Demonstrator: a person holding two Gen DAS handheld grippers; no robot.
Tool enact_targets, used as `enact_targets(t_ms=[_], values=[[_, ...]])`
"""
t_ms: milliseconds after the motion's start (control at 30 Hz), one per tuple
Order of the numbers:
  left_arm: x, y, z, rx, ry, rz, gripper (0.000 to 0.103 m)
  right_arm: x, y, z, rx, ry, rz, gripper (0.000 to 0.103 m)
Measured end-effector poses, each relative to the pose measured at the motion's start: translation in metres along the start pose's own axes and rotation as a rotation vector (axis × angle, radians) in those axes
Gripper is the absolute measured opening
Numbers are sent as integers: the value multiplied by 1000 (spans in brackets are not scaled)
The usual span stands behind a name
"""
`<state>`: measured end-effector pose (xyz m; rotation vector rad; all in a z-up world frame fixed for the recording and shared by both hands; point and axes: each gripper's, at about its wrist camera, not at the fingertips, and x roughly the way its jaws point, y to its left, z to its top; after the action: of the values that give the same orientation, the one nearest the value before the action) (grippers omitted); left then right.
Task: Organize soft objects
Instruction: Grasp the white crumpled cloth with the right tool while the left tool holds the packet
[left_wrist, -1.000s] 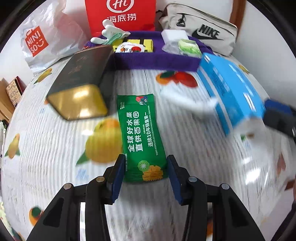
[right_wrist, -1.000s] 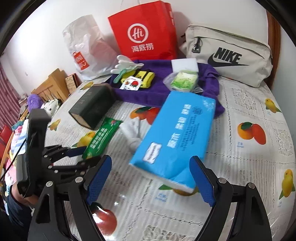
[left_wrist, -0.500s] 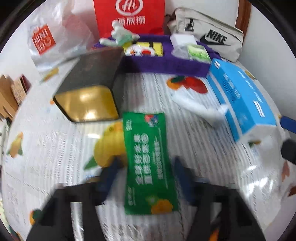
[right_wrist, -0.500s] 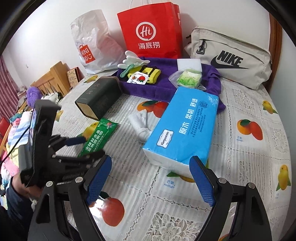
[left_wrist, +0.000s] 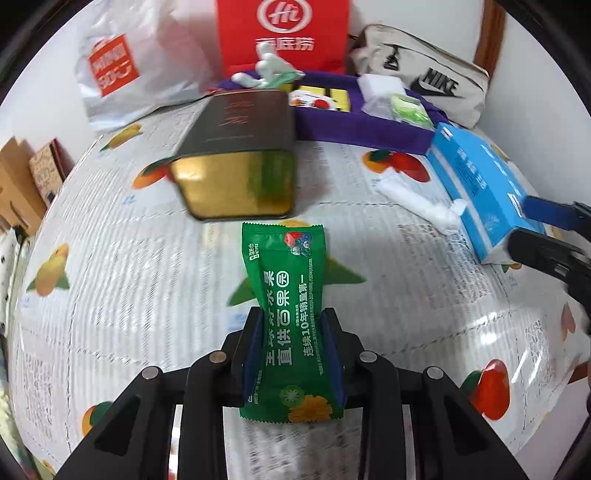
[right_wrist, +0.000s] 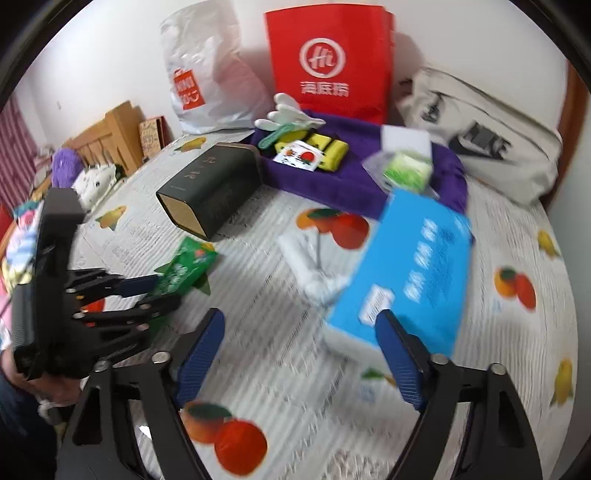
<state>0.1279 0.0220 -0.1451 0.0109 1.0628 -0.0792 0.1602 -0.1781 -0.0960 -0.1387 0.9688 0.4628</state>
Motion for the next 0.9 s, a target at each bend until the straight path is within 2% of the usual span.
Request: enact_targets(t_ms=[33,167,233,267,533,700,767,800,833,900], values=[[-1,4,-1,-8,-2,0,30,6,5,4,-23,10,-9,67],[0,17,0,-41,-8,-22,30,33,19,18,-99,54,-33,57],[0,19,2,-43,-13,-32,31,46,23,23,-123,86,-40,46],[1,21,3,-40,-14,-39,31,53,24,25,-127,99,-51,44],[5,39,8,-71,-25,-94,33,93,31,39,-201,185,-130,41],[8,37,9,-48,-24,-86,34,106,31,47,-203,199,-139,40],[8,35,10,-37,-24,-79,35,109,29,52,-183,201,-107,32],[9,35,10,-39,-24,-80,34,110,27,53,-163,204,-72,19],[9,35,11,-38,-25,-81,34,111,24,54,-144,207,-26,13],[9,36,11,-35,-25,-87,34,112,19,55,-130,205,-8,8]])
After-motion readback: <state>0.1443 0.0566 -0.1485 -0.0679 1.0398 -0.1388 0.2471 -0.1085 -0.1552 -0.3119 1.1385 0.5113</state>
